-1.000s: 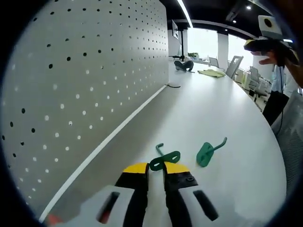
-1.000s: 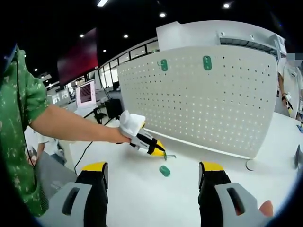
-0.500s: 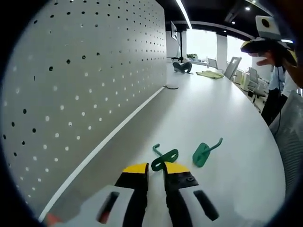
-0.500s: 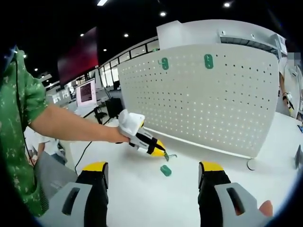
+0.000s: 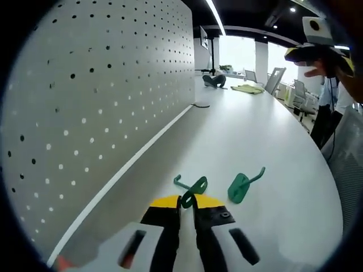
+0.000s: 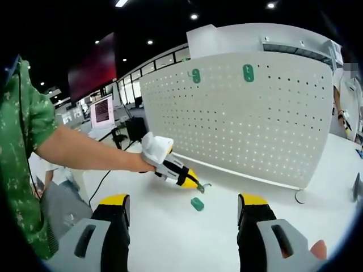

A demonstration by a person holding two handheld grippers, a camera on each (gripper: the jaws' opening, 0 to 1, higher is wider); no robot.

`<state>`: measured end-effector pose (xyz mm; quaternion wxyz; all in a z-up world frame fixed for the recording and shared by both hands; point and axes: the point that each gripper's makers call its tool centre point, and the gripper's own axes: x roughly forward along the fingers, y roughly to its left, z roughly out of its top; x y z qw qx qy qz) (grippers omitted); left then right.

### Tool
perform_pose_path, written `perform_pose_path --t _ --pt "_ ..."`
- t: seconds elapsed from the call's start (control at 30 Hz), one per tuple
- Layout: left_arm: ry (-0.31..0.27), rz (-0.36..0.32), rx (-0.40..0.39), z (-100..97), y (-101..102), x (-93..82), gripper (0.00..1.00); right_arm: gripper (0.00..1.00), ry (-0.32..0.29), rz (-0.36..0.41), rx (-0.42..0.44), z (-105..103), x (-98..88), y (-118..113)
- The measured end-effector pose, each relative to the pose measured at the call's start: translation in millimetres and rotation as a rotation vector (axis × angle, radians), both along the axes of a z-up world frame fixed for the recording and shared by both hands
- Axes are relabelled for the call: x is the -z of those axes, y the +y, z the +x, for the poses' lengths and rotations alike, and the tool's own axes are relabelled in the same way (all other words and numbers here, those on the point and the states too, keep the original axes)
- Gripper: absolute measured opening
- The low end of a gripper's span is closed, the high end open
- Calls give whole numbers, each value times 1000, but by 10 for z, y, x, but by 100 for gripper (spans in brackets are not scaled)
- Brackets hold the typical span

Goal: Insert the hook assembly into the mounting plate slot until the hook locks in place.

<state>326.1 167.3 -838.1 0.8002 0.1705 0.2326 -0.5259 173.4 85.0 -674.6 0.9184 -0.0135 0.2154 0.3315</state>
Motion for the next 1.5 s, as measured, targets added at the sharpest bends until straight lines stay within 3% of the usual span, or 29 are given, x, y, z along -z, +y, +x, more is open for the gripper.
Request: perform_pose_path --t 0.47,0.87,1.1,1.5 --pt "-40 -6 26 -90 -46 -126 3 79 -3 -3 -14 -7 -15 42" --pt "-82 26 45 -172 -62 -104 2 79 -6 -7 -16 -14 -26 39" --pt "-134 61 59 -198 -59 -115 1 79 -9 -9 -20 -4 -40 49" --pt "-303 123 92 -243 -41 -291 1 78 -15 -9 -30 1 -68 83"
